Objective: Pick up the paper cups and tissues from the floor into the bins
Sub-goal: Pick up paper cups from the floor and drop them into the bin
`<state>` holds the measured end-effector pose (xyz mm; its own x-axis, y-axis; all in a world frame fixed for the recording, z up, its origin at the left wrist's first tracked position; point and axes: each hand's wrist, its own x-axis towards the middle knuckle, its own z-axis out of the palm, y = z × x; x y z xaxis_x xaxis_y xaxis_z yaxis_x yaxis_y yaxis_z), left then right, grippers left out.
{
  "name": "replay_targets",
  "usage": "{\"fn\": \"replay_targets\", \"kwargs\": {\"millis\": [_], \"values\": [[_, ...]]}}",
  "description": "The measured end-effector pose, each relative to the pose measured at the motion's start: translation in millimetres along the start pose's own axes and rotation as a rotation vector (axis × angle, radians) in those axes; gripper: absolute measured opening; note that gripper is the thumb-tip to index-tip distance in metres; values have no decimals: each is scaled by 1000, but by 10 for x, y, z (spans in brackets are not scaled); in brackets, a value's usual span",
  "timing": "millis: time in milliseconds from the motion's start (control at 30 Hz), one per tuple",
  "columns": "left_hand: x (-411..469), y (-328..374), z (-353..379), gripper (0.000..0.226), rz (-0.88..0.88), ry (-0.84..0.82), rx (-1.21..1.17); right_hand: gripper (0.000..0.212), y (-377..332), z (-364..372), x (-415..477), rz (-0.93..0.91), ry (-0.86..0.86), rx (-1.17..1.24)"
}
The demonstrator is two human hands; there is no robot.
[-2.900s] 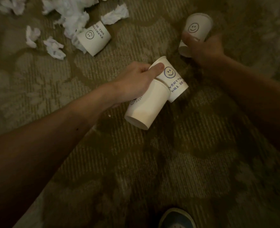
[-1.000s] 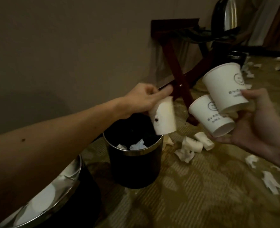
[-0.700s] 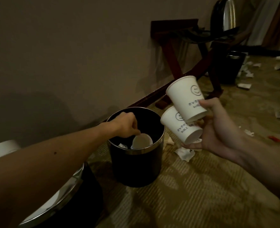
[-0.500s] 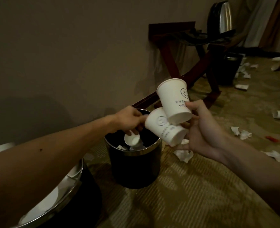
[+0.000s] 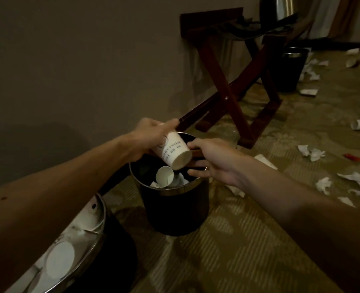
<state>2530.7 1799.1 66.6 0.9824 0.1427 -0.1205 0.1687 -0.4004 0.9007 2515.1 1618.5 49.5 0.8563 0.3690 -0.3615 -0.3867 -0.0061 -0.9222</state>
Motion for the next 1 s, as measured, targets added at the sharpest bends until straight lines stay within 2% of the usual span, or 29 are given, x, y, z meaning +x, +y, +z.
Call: {"fn": "replay_targets", "kwargs": {"millis": [33, 100, 233, 367, 467, 567, 667, 833, 1000], "values": [[51, -59, -42, 40, 35, 65, 61, 10, 62, -29, 14, 12, 7, -28], [117, -202, -28, 44, 73, 78, 246, 8, 186, -71, 39, 37, 37, -80], [236, -482, 197, 47, 74, -180, 592, 6, 324, -66, 101, 30, 83, -153], [441, -556, 373, 38, 48, -411, 874, 13, 311, -139, 176, 18, 94, -181], [549, -689, 534, 29, -12, -593, 993, 19, 317, -254, 177, 43, 80, -220], [615, -772, 564, 31, 3, -670, 1126, 20, 302, -331, 150, 56, 81, -293], [655, -668, 488, 34, 92, -645, 1239, 19, 277, -432, 113, 71, 137, -317], [641, -199, 208, 29, 317, -448, 1035, 30, 68, -630, 147, 127, 124, -488], [597, 209, 401, 31, 471, -294, 667, 18, -28, -825, 436, 113, 159, -499]]}}
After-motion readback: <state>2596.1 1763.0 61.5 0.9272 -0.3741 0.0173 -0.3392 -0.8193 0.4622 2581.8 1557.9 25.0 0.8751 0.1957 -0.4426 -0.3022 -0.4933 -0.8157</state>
